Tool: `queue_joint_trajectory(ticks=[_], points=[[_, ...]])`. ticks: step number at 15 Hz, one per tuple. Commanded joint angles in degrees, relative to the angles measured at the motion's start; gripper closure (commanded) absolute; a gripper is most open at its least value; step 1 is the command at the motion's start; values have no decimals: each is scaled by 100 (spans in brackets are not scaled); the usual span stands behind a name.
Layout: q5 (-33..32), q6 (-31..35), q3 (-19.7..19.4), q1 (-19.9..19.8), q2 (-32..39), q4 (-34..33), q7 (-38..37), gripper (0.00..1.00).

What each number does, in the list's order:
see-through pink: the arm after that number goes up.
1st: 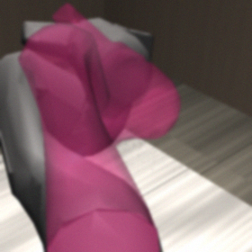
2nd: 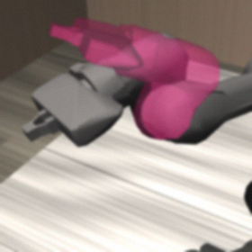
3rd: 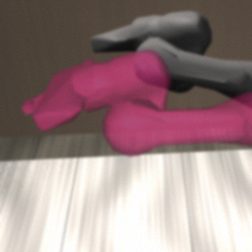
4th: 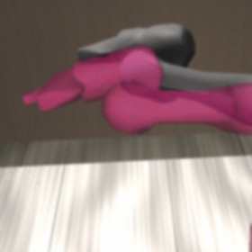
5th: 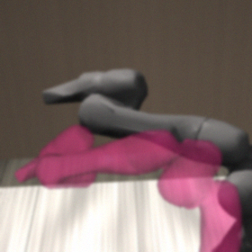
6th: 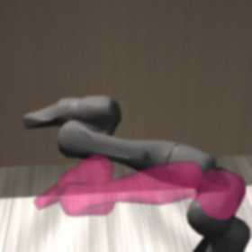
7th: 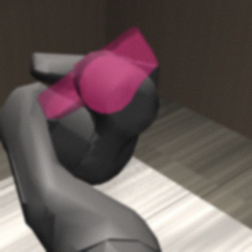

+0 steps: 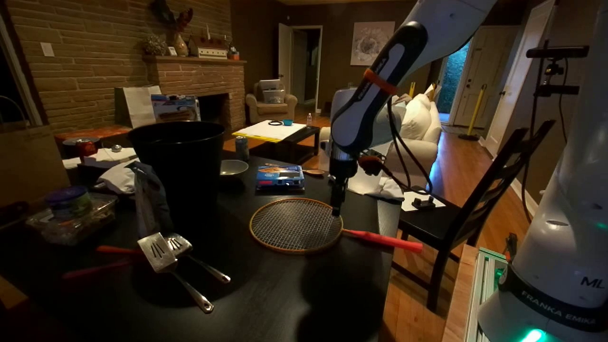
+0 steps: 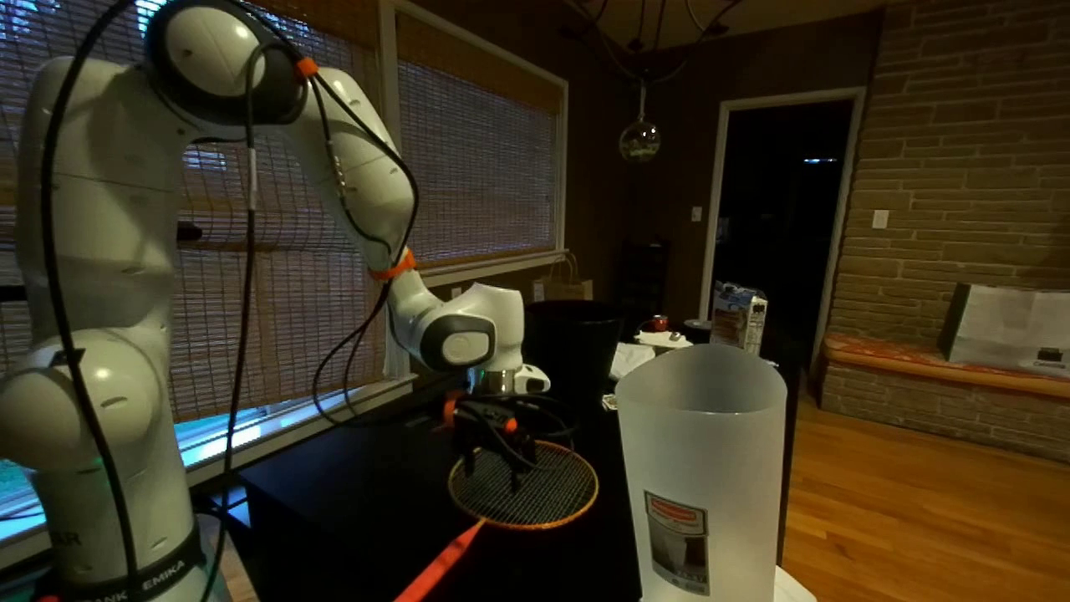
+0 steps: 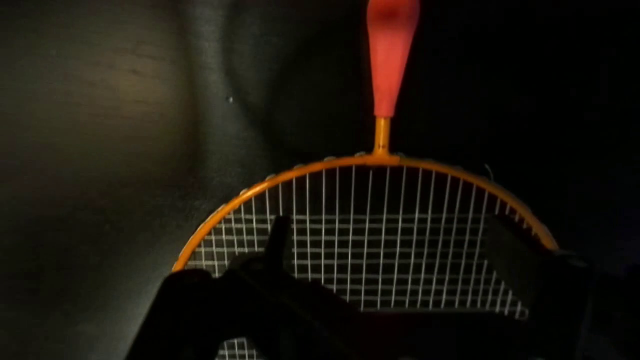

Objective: Use the tennis racket to move the object

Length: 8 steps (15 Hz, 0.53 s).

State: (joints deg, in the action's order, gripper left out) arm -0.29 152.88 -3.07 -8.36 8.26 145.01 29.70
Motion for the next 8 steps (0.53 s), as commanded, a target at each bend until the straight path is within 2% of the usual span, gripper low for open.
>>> queue_joint_trajectory(ticks=[1,5,6,8], points=[[-271,-649,-6,135,-1072,4,-246,0],[-387,-784,-35,304,-1617,-197,-530,0],[-282,-644,-109,317,-1370,-191,-335,0],[-290,-706,-113,374,-1561,-209,-394,0]])
